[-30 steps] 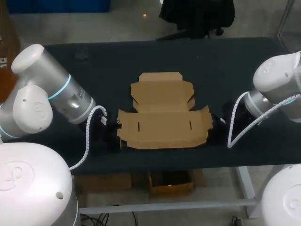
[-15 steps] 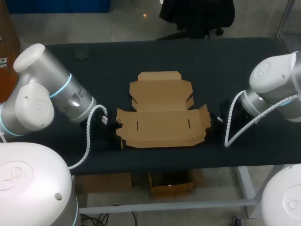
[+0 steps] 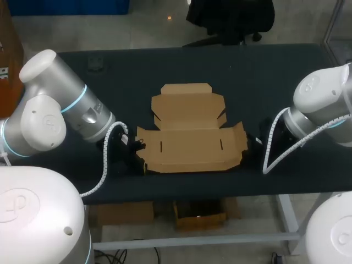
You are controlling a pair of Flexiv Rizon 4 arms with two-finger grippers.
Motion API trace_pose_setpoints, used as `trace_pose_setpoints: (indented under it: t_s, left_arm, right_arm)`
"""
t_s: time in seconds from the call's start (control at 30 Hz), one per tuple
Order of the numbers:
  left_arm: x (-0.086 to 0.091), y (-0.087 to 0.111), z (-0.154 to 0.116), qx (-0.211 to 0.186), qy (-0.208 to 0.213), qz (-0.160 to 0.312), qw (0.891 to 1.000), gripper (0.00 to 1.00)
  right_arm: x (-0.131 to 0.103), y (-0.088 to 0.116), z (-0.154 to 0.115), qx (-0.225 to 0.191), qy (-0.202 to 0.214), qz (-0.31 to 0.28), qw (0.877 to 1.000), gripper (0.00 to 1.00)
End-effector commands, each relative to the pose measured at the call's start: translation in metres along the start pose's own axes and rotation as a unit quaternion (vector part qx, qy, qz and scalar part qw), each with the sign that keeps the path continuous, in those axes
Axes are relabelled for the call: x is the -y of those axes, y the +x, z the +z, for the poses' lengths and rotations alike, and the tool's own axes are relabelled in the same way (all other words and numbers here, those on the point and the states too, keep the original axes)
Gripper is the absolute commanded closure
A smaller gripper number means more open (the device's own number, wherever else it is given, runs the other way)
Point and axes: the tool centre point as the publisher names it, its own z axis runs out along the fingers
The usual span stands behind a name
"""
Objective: Assemble the packaging by folding the flat box into shape, placing the metal phone stand inside, and closing the box properly
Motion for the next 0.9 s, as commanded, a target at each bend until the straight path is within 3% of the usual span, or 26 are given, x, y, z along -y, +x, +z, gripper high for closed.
trace_pose_setpoints:
  t_s: [0.03, 0.9]
  left_arm:
    - [0.000, 0.001, 0.001, 0.004, -0.001, 0.000, 1.000, 1.00]
    - [0.001, 0.013, -0.003, 0.009, 0.000, 0.019, 1.000, 1.00]
  right_arm:
    - [0.008, -0.001, -0.002, 0.001, -0.006, 0.009, 1.000, 1.00]
    - [-0.001, 0.002, 0.007, 0.005, -0.007, 0.031, 0.999, 1.00]
